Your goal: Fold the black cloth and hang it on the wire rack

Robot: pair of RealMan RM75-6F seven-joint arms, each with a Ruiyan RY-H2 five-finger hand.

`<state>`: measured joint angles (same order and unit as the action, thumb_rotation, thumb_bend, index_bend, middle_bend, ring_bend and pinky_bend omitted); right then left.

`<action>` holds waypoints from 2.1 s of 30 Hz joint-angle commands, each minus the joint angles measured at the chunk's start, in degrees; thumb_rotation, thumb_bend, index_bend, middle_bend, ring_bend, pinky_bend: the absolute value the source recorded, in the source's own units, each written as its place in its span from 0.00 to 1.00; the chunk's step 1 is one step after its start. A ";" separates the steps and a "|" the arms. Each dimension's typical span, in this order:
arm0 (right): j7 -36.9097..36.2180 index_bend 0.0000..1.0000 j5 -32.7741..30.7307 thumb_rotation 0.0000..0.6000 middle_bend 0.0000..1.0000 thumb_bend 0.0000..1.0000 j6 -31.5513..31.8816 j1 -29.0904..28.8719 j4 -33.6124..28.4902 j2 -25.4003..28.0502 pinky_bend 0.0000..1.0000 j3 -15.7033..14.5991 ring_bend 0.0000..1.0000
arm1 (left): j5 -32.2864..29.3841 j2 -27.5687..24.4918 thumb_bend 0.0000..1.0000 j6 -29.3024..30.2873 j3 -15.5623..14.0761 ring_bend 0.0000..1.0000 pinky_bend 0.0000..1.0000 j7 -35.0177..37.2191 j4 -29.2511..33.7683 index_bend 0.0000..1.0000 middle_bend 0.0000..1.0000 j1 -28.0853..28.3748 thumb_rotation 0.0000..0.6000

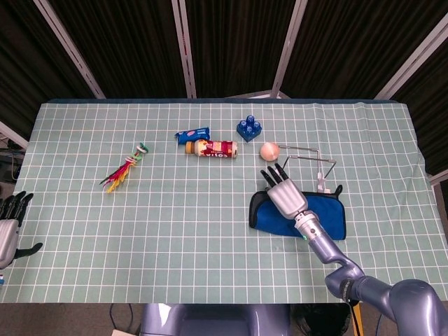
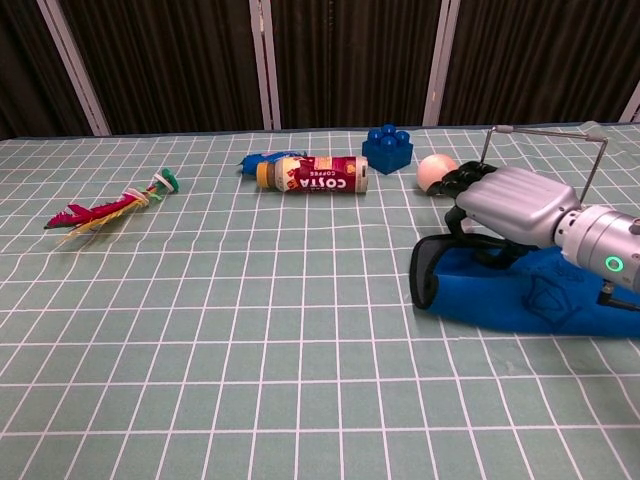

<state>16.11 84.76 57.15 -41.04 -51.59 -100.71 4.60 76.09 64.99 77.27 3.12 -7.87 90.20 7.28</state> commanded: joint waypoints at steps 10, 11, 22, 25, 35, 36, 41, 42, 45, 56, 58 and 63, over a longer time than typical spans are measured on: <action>-0.58 0.61 0.06 1.00 0.06 0.40 0.12 0.33 -0.78 0.26 0.00 -0.35 0.00 | 0.13 0.03 0.00 0.13 -0.05 0.00 0.00 -0.03 -0.01 0.00 0.00 -0.02 1.00; -0.82 0.60 0.14 1.00 0.06 0.40 0.28 0.35 -0.79 0.26 0.00 -0.35 0.00 | 0.12 0.03 0.00 0.13 -0.05 0.00 0.00 0.00 -0.02 0.00 0.00 -0.03 1.00; -3.14 0.60 1.20 1.00 0.06 0.42 2.03 0.59 0.53 -0.56 0.00 -0.60 0.00 | 0.13 0.06 0.00 0.23 -0.04 0.00 0.00 -0.07 0.04 0.00 0.00 -0.04 1.00; -4.25 0.56 1.48 1.00 0.06 0.44 2.12 0.63 0.77 -0.61 0.00 -0.79 0.00 | 0.10 0.07 0.00 0.19 -0.03 0.00 0.00 -0.08 0.02 0.00 0.00 -0.03 1.00; -5.81 0.52 1.83 1.00 0.06 0.43 2.57 0.75 1.93 -1.19 0.00 -0.90 0.00 | 0.11 0.03 0.00 0.26 -0.02 0.00 0.00 0.00 0.10 0.00 0.00 -0.05 1.00; -5.83 0.52 1.81 1.00 0.06 0.43 2.55 0.75 2.02 -1.28 0.00 -0.89 0.00 | 0.12 0.01 0.00 0.27 -0.02 0.00 0.00 0.01 0.11 0.00 0.00 -0.05 1.00; -6.00 0.52 2.01 1.00 0.06 0.44 3.08 0.75 2.47 -1.81 0.00 -0.78 0.00 | 0.14 -0.01 0.00 0.28 -0.01 0.00 0.00 0.07 0.11 0.00 0.00 -0.05 1.00; -6.01 0.52 2.04 1.00 0.06 0.44 3.16 0.66 2.52 -1.89 0.00 -0.69 0.00 | 0.12 -0.01 0.00 0.26 0.00 0.00 0.00 0.07 0.12 0.00 0.00 -0.03 1.00; -5.61 0.52 2.00 1.00 0.06 0.44 3.30 0.28 2.63 -2.30 0.00 -0.26 0.00 | 0.09 0.01 0.00 0.21 0.00 0.00 0.00 0.02 0.10 0.00 0.00 -0.01 1.00; -0.96 0.54 -0.41 1.00 0.06 0.43 1.08 -1.17 4.15 -4.38 0.00 1.79 0.00 | -0.06 -0.20 0.00 0.22 0.09 0.00 0.00 0.53 0.06 0.00 0.00 -0.08 1.00; -0.39 0.54 -1.01 1.00 0.06 0.43 0.82 -1.19 4.54 -4.77 0.00 2.15 0.00 | -0.11 -0.28 0.00 0.21 0.13 0.00 0.00 0.76 -0.01 0.00 0.00 -0.11 1.00; 0.97 0.32 -2.05 1.00 0.06 0.23 0.32 -0.96 3.68 -4.68 0.00 2.47 0.00 | -0.08 -0.33 0.00 0.11 0.14 0.00 0.00 0.98 -0.04 0.00 0.00 -0.06 1.00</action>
<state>16.72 83.02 57.58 -42.11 -47.49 -105.46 6.95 76.01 64.65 77.38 3.26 -6.89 90.16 7.22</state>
